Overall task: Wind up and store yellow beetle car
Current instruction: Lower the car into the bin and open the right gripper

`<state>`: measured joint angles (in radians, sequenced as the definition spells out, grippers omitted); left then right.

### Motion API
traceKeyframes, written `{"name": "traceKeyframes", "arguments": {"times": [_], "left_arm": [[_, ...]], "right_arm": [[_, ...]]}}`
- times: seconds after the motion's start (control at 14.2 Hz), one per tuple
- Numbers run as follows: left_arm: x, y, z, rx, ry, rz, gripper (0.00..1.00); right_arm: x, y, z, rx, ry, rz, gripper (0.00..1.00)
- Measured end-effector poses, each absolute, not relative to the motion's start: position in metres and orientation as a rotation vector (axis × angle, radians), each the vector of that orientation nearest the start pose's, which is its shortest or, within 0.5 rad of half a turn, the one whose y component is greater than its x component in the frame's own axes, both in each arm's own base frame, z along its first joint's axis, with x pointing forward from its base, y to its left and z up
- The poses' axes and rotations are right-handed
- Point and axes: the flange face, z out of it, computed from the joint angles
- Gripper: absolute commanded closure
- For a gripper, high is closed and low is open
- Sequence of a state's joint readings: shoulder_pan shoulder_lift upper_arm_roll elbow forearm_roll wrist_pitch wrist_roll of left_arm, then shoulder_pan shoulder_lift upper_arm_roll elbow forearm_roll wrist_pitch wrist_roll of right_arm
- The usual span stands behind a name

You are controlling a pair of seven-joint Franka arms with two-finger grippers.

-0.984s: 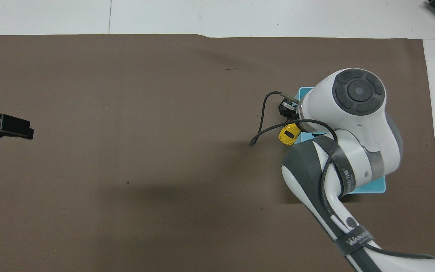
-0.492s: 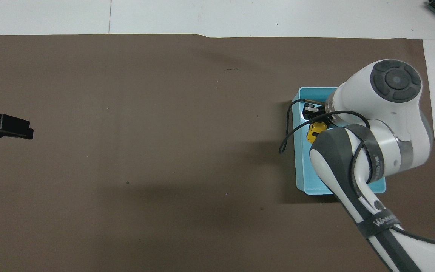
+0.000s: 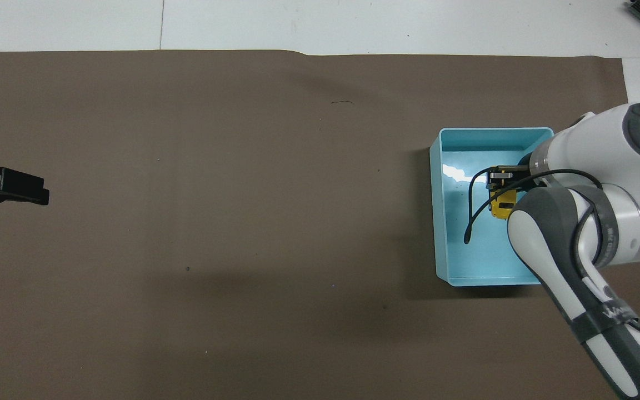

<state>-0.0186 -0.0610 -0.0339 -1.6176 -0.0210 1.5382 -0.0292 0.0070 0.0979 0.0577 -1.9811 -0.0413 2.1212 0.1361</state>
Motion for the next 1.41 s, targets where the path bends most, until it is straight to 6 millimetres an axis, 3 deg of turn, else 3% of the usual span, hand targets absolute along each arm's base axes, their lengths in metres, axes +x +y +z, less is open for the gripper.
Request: {"name": "traceKeyframes", "arguments": {"times": [0.35,0.7,0.98,1.05,1.12,1.19,1.41], "left_arm": [[0.531,-0.031,0.633,-3.159,0.037,0.03,0.0],[0.531,-0.031,0.633,-3.159,0.036,0.03,0.0],[0.531,-0.031,0.633,-3.159,0.036,0.03,0.0],[0.531,-0.031,0.633,-3.159,0.036,0.03,0.0],[0.531,-0.031,0.633,-3.159,0.036,0.03,0.0],[0.531,-0.031,0.633,-3.159,0.036,0.03,0.0],[0.531,-0.031,0.633,-3.159,0.036,0.03,0.0]], "right_arm": [[0.527,0.032,0.387,-3.16,-0.157,-0.178,1.0],[0.508,0.013,0.355,-3.088,-0.201,-0.188,1.0],[0.495,0.001,0.332,-3.082,-0.175,-0.23,0.94],[0.493,0.0,0.326,-3.083,-0.171,-0.235,0.86],[0.492,0.0,0.321,-3.084,-0.171,-0.233,0.61],[0.491,0.001,0.318,-3.084,-0.172,-0.226,0.01],[0.491,0.002,0.317,-3.083,-0.175,-0.222,0.0]]}}
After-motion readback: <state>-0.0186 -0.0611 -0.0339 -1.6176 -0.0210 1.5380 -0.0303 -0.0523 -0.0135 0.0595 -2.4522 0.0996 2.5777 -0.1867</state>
